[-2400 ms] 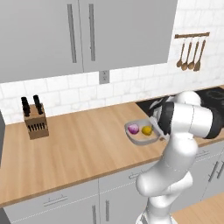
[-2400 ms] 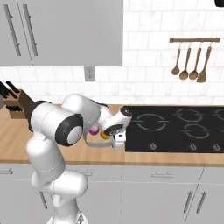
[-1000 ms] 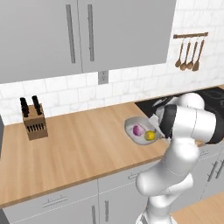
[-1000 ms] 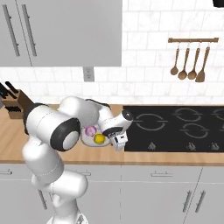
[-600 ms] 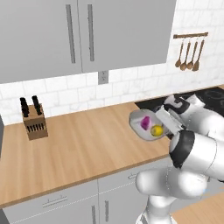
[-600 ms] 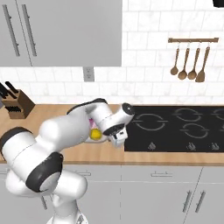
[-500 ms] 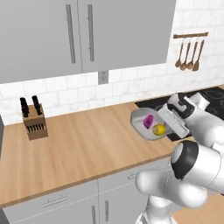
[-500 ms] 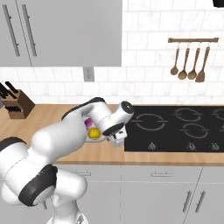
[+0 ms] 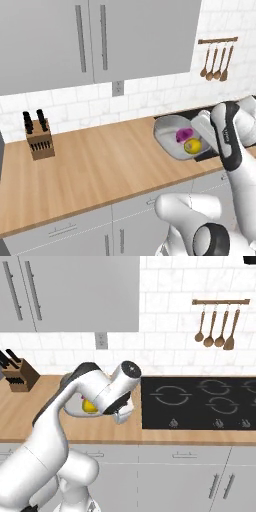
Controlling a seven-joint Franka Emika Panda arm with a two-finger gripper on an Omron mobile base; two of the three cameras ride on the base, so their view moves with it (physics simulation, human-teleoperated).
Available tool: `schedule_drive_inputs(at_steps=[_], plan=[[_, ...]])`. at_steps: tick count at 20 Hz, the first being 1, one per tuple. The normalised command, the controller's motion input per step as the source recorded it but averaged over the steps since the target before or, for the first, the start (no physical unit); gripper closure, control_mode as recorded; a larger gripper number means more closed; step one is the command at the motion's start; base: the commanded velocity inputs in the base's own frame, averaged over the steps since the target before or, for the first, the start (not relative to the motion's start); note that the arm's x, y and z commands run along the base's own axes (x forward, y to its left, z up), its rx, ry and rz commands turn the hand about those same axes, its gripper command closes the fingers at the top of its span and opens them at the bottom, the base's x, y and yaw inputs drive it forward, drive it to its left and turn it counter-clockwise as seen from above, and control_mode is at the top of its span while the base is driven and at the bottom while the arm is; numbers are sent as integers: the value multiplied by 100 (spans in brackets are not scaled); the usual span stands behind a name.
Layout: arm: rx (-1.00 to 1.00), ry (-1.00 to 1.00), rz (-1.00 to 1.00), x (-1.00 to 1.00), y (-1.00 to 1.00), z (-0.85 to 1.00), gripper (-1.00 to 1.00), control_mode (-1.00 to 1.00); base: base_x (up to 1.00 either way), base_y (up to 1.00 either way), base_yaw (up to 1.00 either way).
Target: Take the meat container that has the chicken drumstick and place it on the second highest rack of the freezer. Then take the vegetable container that has the lemon and onion and place it on the highest rack of the freezer.
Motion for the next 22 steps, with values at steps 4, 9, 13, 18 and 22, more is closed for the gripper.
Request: schedule_drive_inputs(at_steps=[4, 9, 13, 18, 22], plan=[[0, 0, -2, -62, 9, 100, 100, -100, 0, 0, 0], [0, 0, -2, -32, 11, 100, 100, -100, 0, 0, 0], [0, -2, -2, -62, 24, 64, 100, -100, 0, 0, 0], [0, 0, 0, 0, 0, 0, 100, 100, -100, 68, 0], [0, 0, 0, 0, 0, 0, 100, 100, -100, 99, 5]])
